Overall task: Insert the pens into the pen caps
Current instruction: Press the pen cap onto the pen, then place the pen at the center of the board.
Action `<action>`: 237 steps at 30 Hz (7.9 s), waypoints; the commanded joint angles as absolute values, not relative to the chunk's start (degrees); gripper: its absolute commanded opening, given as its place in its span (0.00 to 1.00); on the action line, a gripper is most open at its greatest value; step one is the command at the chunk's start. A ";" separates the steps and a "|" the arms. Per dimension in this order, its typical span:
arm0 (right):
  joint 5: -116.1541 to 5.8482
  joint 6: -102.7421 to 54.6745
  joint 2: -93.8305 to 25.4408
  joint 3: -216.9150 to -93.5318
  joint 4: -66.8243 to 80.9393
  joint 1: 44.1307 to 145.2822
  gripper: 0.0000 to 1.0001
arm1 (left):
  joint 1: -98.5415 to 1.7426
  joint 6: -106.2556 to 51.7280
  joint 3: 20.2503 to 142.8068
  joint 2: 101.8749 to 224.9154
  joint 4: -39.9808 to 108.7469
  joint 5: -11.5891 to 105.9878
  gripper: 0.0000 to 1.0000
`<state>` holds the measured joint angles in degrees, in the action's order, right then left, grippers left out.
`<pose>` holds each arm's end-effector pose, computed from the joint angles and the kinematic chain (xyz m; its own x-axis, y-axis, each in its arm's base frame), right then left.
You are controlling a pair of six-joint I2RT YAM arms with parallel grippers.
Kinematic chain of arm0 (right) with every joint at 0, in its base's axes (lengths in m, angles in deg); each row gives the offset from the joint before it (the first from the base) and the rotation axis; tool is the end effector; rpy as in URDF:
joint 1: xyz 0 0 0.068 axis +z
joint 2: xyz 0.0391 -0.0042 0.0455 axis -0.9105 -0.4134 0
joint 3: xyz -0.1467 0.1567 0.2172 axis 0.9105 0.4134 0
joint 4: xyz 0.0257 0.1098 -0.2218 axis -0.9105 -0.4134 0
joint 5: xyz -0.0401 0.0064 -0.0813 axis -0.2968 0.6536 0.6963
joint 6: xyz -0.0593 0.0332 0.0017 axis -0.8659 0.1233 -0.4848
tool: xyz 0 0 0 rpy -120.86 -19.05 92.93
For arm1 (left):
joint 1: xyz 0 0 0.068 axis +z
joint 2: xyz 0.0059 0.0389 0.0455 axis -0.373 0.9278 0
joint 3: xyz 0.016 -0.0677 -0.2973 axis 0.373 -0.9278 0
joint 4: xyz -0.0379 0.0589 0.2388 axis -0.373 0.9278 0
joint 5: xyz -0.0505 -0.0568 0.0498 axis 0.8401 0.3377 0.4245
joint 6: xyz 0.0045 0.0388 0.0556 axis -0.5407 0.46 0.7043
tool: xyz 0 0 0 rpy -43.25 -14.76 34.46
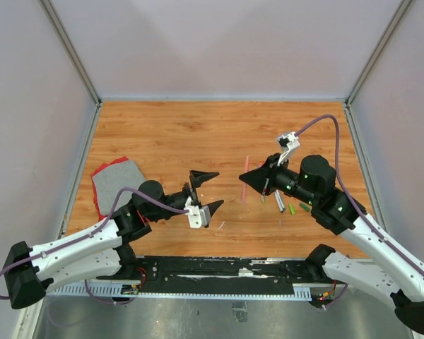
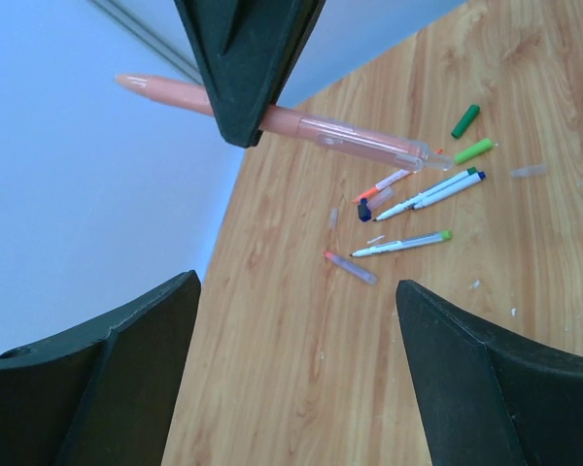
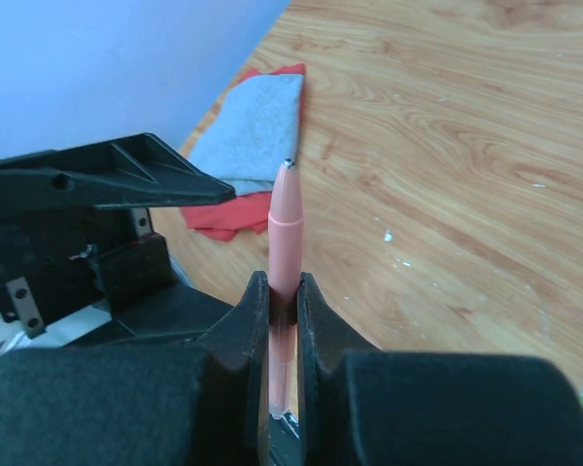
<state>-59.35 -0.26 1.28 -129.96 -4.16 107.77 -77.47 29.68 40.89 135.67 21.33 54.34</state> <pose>0.1140 0.1184 0.3895 -0.4894 0.2285 -0.8416 -0.6495 0.5485 0.5266 0.0929 -0.1610 0.3245 0.6658 0.2421 -0.7057 0.6711 0.2189 0.7083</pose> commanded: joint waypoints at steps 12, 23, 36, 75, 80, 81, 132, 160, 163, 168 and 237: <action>-68.67 11.04 -3.60 -126.97 14.32 107.73 0.01 | -78.11 32.72 37.13 134.30 11.93 55.66 1.00; -67.68 10.95 -6.39 -127.70 16.70 110.22 0.01 | -78.32 31.98 37.50 134.75 12.49 58.25 1.00; -66.98 9.67 -7.43 -127.34 17.48 112.52 0.00 | -78.33 31.08 37.58 134.81 12.14 58.09 1.00; -67.28 6.70 -8.65 -125.66 16.79 116.02 0.00 | -78.29 30.11 37.70 134.49 11.70 57.29 1.00; -67.23 6.27 -8.75 -125.57 16.46 116.44 0.00 | -78.33 30.11 37.66 134.40 11.70 57.25 1.00; -67.19 6.24 -8.75 -125.48 16.31 116.51 0.01 | -78.33 30.17 37.62 134.44 11.62 57.32 1.00; -48.27 -1.54 -3.10 -130.63 9.97 118.36 0.00 | -78.33 26.26 40.18 133.53 17.32 54.26 1.00; -40.48 5.43 -29.87 -136.62 -0.69 116.17 0.03 | -50.13 -36.05 58.48 134.77 60.44 40.17 1.00; -41.58 7.39 -36.07 -138.57 1.91 116.12 0.02 | -50.12 -36.73 57.19 131.89 61.44 39.58 1.00; -43.38 9.58 -46.40 -146.28 1.33 116.13 0.02 | -50.12 -40.13 57.79 131.05 66.72 37.38 1.00; -44.88 8.02 -57.62 -152.63 -3.01 115.37 0.46 | -50.12 -44.48 58.65 126.66 71.88 18.94 1.00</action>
<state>-46.80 15.02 -65.03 -154.96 -2.70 116.04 -50.48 -44.44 58.72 125.09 73.87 19.30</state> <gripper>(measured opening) 0.429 0.994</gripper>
